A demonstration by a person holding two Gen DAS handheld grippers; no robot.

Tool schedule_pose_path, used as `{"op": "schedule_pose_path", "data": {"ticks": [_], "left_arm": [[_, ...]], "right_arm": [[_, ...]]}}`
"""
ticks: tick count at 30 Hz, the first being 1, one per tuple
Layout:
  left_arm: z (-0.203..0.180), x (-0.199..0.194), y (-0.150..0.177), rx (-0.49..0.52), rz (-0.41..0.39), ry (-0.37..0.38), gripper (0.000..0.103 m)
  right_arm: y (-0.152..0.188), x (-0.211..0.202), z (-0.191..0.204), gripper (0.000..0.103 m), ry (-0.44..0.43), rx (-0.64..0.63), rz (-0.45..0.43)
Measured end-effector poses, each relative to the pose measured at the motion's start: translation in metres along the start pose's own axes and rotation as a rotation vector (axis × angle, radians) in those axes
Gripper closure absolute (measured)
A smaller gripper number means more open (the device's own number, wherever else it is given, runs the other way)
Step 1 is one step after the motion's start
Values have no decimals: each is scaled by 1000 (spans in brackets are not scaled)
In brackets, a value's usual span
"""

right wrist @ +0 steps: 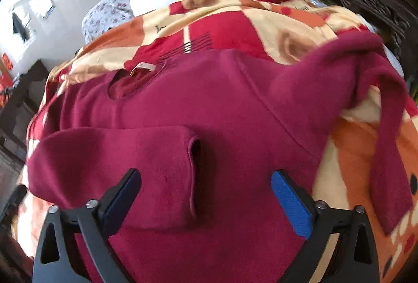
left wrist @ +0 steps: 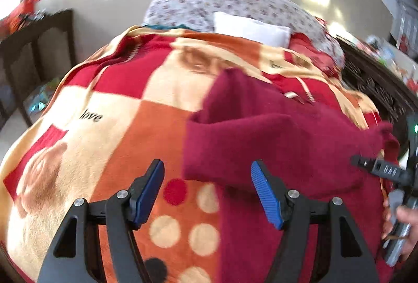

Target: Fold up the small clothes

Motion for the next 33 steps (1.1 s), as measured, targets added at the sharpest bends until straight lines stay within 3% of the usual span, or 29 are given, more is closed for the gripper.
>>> {"op": "schedule_pose_path", "data": {"ticks": [1,2,3,7,12,15,18,19,21,22,23,26,30,33], "left_arm": [[3,2,0,-15,5,-2,35],[7,5,0,-28,10,-3,35],[11,8,0,-42,15,-5,35],[20,11,0,-97,24,16,35],[11,12,2,-102,22,42,35],[1,19,6,-94,35,62,35],[-7,28,11,-90,55,78,35],[-8,30,13,-82,61,76,35],[-5,34,15,-76,60,71,35],[-3,36,15,-83,60,69,35],[-1,38,16,-89,62,73,35],[3,44,18,-115,86,101,35],[2,50,21,-117,105,121,35],[1,52,23,-100,103,132,32]], "right_arm": [[-2,1,3,42,30,-46,-19],[-5,0,8,81,68,-104,-41],[-8,-2,13,93,54,-135,-58],[-14,-26,14,97,-26,-135,-114],[-21,-73,-9,97,30,-142,-191],[-21,-73,-29,96,49,-97,-156],[-16,-44,-48,87,125,-57,-53],[-16,-38,-51,77,152,-57,-30],[-20,-47,-50,58,192,-52,-59],[-24,-53,-45,44,187,-44,-86],[-30,-62,-34,35,153,-35,-133],[-44,-68,8,32,39,-75,-180],[-59,-28,103,32,-239,-212,-100],[-62,13,164,37,-349,-326,-43]]}}
Point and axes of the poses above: each gripper's, at about its wrist camera, not at the fingertips, and x roughly the way its jaws point, z to its left, y to its underside, the point moved 6 cm from there along x, roughly the way its jaws point, and after that the axes turned 11 degrees about -y, right-handed, at the moved point
